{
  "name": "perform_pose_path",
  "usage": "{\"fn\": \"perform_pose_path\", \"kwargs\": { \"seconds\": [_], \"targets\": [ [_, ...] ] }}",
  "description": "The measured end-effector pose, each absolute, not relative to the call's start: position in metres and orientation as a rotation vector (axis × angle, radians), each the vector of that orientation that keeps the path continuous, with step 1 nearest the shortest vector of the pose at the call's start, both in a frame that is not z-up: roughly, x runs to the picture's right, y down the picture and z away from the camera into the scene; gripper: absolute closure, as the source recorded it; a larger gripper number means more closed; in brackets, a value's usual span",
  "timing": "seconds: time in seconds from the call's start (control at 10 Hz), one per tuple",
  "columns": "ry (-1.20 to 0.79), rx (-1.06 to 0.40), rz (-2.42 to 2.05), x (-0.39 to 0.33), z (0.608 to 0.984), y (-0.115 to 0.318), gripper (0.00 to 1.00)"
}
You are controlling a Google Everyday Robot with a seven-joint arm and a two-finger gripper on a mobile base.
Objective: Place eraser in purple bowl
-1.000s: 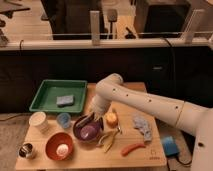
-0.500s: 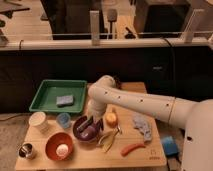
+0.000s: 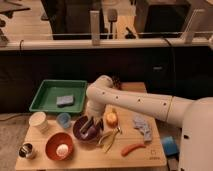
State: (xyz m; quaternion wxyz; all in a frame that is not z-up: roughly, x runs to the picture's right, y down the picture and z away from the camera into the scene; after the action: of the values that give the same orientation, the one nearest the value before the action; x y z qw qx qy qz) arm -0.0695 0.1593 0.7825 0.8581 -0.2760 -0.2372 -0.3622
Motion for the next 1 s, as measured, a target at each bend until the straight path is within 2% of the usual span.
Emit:
{"fn": "perform_pose_path", "kwargs": {
  "seconds": [0.5,1.0],
  "targets": [
    [-0.603,-0.598,-0.750,-0.0679,0.7782,0.1518,0.20],
    [-0.603,-0.597,-0.749,-0.0678,0.7781,0.1517,0.20]
  ]
}}
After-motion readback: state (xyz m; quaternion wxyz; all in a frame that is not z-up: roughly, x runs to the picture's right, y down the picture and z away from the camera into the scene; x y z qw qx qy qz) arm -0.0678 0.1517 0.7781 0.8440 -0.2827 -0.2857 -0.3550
